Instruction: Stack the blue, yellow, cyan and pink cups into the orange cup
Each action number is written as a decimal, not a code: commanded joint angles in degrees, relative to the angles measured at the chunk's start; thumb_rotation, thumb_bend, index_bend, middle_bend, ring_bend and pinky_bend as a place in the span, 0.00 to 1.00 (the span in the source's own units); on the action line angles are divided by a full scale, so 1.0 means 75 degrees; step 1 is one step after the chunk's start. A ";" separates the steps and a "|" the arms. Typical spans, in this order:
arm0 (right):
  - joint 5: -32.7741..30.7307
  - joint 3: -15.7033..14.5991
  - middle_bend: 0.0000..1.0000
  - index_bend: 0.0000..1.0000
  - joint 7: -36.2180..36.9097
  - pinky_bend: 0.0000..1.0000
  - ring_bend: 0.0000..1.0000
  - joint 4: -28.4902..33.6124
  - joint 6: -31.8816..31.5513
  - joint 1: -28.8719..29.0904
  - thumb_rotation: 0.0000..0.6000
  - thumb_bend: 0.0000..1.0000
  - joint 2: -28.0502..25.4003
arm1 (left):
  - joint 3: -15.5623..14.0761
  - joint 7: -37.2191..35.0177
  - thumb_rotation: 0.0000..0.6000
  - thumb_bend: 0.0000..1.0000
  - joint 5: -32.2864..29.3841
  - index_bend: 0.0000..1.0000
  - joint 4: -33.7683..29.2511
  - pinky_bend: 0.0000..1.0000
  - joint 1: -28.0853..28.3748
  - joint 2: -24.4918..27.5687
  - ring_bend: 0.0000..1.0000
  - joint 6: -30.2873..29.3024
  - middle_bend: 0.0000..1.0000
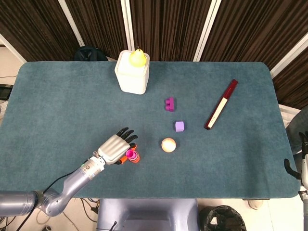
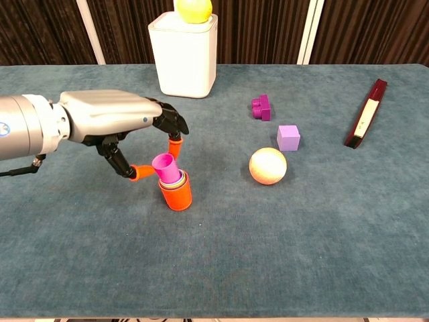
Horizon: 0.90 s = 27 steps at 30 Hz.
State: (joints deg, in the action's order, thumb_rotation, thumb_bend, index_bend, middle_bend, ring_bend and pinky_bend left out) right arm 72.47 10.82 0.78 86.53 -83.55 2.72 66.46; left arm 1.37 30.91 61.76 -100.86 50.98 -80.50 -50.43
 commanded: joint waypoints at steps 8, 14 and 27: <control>-0.0004 0.0000 0.00 0.04 -0.0004 0.00 0.05 0.0006 0.0007 0.0001 1.00 0.42 -0.0003 | -0.0097 0.0439 1.00 0.29 0.0033 0.12 -0.0001 0.00 0.0088 0.0059 0.00 -0.0066 0.11; 0.0027 -0.0007 0.00 0.04 0.0037 0.00 0.05 0.0044 0.0003 -0.0004 1.00 0.42 -0.0024 | -0.0108 0.0566 1.00 0.28 0.0402 0.11 -0.0403 0.00 -0.0195 0.0430 0.00 -0.0794 0.11; 0.0757 -0.0299 0.00 0.04 0.0250 0.00 0.05 0.0226 -0.0018 0.0053 1.00 0.42 -0.0157 | -0.0735 -0.0206 1.00 0.28 0.2633 0.12 -0.1625 0.00 -0.2326 0.2476 0.00 -0.4278 0.11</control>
State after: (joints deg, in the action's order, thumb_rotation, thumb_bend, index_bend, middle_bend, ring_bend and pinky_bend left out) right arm 77.70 8.84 2.30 88.04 -83.61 3.06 65.45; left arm -2.01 31.45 77.36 -111.14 37.75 -65.97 -77.68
